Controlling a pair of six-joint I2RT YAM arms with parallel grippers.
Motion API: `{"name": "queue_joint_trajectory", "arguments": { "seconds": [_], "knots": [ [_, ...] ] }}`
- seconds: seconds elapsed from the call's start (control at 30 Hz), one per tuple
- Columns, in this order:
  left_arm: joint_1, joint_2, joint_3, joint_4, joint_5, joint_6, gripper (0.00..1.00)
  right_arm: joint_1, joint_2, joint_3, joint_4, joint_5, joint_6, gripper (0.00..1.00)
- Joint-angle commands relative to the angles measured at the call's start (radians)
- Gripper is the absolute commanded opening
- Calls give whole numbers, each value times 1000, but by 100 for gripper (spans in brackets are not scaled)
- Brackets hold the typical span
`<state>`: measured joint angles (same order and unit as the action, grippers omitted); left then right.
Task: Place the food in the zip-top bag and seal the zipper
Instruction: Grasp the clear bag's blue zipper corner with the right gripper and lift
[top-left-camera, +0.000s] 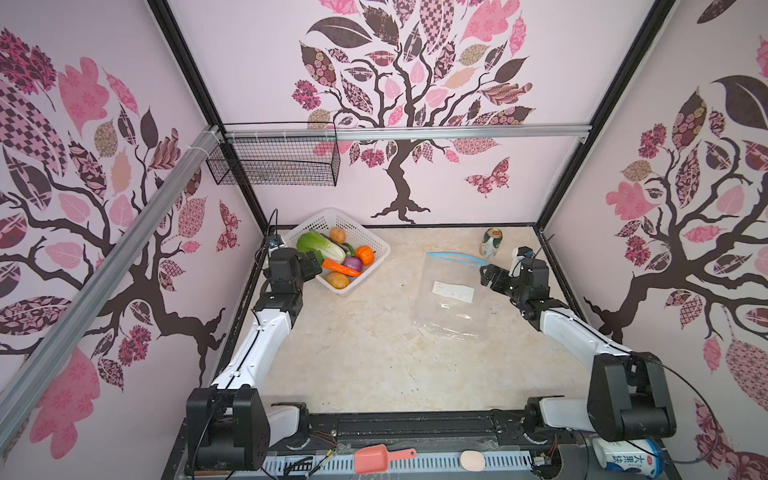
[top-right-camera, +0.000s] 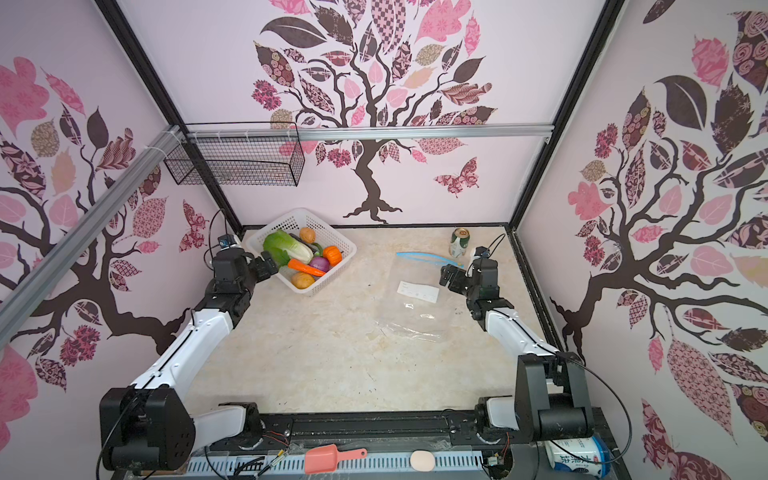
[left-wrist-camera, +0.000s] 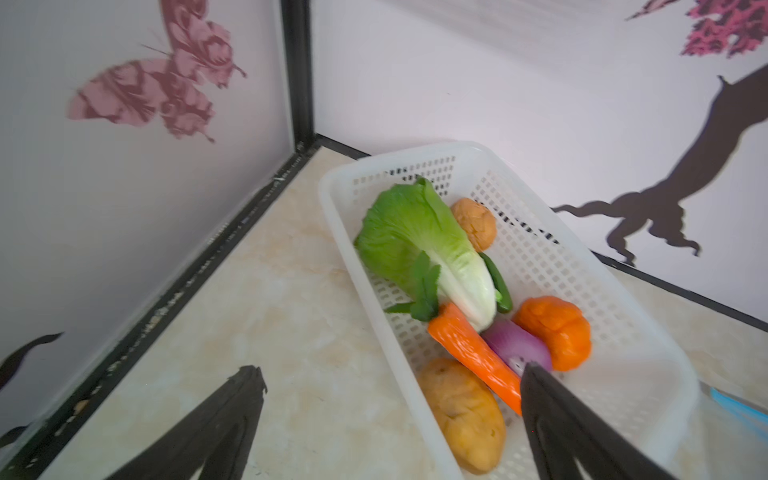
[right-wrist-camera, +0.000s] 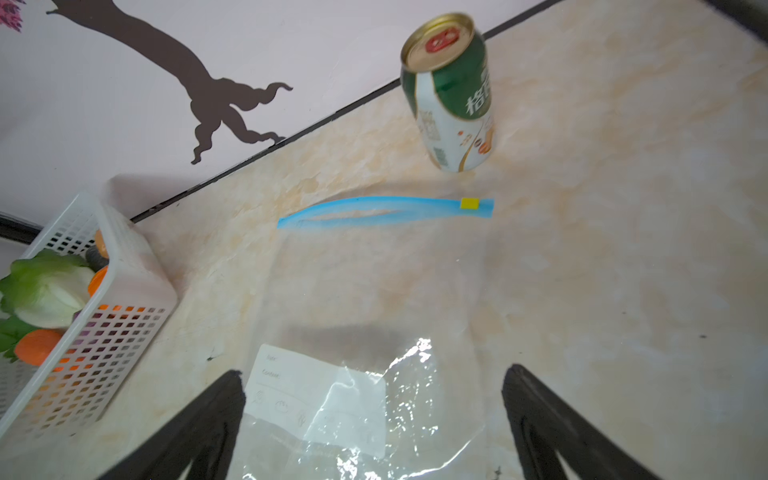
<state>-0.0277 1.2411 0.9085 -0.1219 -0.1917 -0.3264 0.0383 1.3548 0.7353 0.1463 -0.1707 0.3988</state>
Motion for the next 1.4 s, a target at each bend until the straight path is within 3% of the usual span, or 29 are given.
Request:
{"name": "queue_joint_trajectory", "arguments": {
  "seconds": [0.0, 0.17, 0.3, 0.63, 0.77, 0.87, 1.03, 1.07, 1.23, 1.37],
  "knots": [
    [-26, 15, 50, -120, 189, -17, 98, 4, 65, 39, -144, -82, 30, 100],
    [-130, 23, 41, -115, 220, 22, 98, 2, 151, 69, -161, 53, -16, 100],
    [-140, 38, 30, -65, 311, -53, 99, -4, 255, 95, -90, 155, -35, 100],
    [-158, 47, 21, -22, 437, -139, 98, -88, 529, 278, 12, -273, 34, 97],
    [-174, 35, 20, -24, 440, -141, 98, -88, 583, 290, 92, -375, 89, 90],
    [-188, 30, 17, -24, 442, -143, 98, -87, 610, 290, 123, -389, 110, 70],
    [-226, 26, 15, -27, 449, -144, 97, -88, 581, 271, 157, -440, 106, 8],
    [-236, 28, 16, -29, 452, -145, 97, -87, 559, 260, 166, -444, 106, 1],
    [-292, 36, 59, -113, 466, -172, 97, -77, 392, 217, 197, -483, 75, 0],
    [-347, 28, 101, -163, 478, -205, 98, -36, 256, 253, 106, -417, 2, 0]
  ]
}}
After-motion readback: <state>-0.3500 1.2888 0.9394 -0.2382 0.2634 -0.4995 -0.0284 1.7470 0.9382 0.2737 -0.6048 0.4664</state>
